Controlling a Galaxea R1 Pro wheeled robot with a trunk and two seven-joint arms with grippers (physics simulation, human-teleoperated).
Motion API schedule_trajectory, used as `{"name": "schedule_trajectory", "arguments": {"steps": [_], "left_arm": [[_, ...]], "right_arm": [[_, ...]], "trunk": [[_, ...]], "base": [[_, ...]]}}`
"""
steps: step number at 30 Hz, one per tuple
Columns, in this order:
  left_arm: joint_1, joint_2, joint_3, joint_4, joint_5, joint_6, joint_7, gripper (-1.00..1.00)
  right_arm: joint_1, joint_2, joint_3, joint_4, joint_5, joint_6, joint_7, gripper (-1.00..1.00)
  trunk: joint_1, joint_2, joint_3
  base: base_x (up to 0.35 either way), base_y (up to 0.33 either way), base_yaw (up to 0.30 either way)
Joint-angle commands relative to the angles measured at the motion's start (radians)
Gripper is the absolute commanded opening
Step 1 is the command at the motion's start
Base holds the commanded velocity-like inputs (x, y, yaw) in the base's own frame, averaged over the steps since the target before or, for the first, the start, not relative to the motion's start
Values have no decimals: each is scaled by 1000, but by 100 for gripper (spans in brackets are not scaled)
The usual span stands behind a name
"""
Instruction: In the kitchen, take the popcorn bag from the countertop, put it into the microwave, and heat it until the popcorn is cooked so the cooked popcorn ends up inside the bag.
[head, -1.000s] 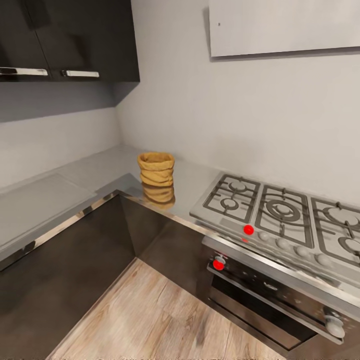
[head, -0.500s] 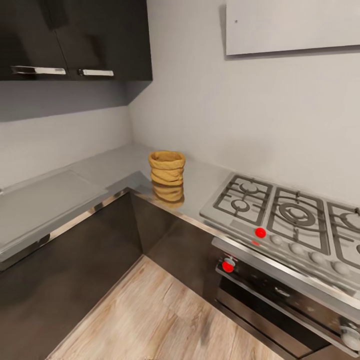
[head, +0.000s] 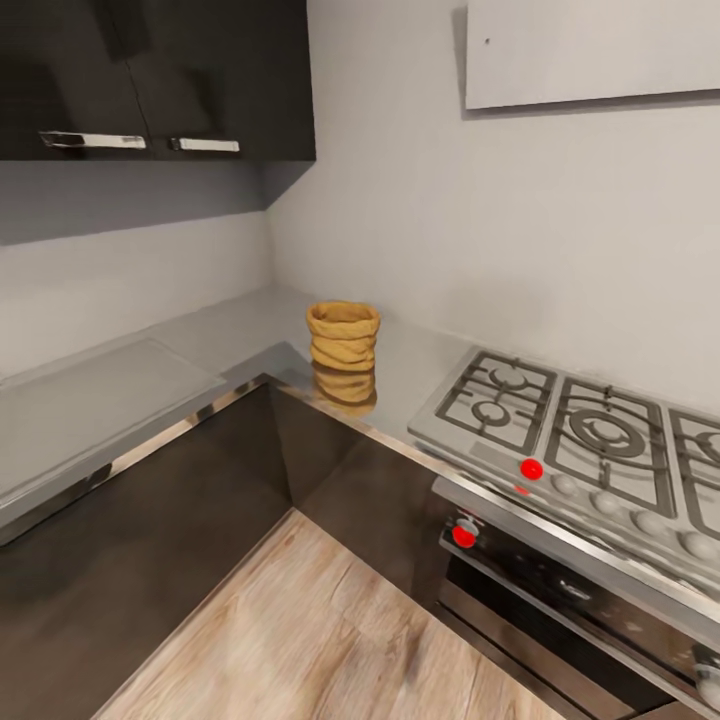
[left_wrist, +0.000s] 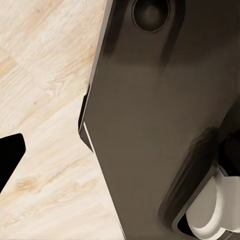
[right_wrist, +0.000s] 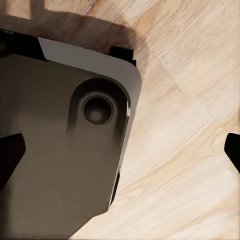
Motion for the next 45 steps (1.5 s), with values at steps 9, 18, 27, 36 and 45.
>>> {"name": "schedule_trajectory", "arguments": {"steps": [9,18,27,36,45], "left_arm": [[0,0,4,0,0,-2,0,100],[0,0,4,0,0,-2,0,100],[0,0,4,0,0,-2,1,100],[0,0,4,-1,-2,-2,0,100],[0,-2,1,-3,-5,-2,0,100]], "right_arm": [[-1,1,-8,2,13,5,1,100],[-1,-1,-8,2,14,3,2,100],[-1,1,-8,2,14,-4,3,100],[-1,-1,-9,-8,23,-3,2,100],[-1,44,-8,-351,50,191,25,100]], "trunk": [[0,0,-1],[0,0,-1],[0,0,-1],[0,0,-1],[0,0,-1]], "base": [[225,0,45],[6,0,230],[0,0,13],[0,0,0],[0,0,0]]}}
